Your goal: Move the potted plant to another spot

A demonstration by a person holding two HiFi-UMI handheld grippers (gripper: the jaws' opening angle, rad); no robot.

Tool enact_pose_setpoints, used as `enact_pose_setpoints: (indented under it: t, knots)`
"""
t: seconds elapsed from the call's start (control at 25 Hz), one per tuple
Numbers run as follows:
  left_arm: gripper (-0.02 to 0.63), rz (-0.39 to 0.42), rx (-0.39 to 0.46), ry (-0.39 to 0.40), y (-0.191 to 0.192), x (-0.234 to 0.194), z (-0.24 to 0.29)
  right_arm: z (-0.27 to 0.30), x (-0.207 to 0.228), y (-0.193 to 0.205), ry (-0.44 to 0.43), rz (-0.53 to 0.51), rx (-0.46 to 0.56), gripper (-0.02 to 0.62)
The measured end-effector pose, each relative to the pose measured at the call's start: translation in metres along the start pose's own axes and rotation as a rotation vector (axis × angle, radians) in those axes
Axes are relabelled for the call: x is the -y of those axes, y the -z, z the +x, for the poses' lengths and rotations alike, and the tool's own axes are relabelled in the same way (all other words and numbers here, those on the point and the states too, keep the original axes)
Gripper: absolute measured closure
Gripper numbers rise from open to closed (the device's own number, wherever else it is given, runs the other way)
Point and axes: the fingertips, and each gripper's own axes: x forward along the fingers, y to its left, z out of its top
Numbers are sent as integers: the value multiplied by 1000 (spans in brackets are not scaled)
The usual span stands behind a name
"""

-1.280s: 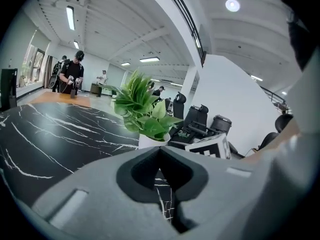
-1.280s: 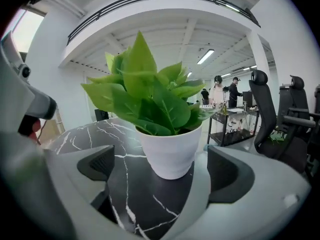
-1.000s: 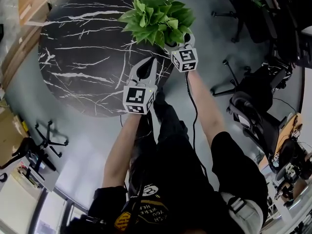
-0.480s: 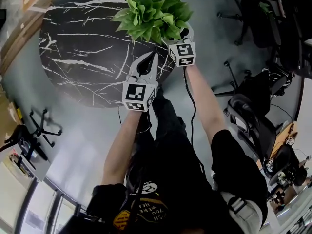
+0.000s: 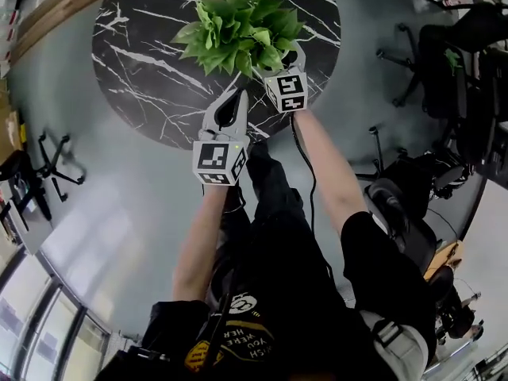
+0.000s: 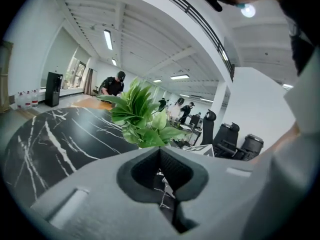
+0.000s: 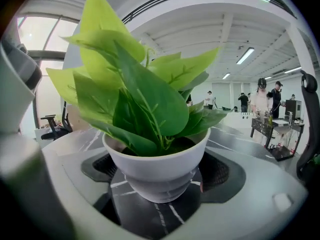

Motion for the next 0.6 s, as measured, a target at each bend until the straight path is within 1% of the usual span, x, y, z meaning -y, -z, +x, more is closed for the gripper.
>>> enact_pose_setpoints:
  t: [0.12,0.24,0.36,0.6]
  knots:
    - [603,-30,33,-90,-3,-33,-32,19,-48,-3,-74,-22,-8,86]
    - [603,-55,63,-162,-7,-68,-67,37,-97,-7,-132,-45,-13,86]
    - [604,-96,91,-235,-6,-105,-103,55,-153,-11,-202,-74,-29,86]
    - [603,-150,129,-349,-3,-167,-175,85,-275,-12,-329,-114,-33,86]
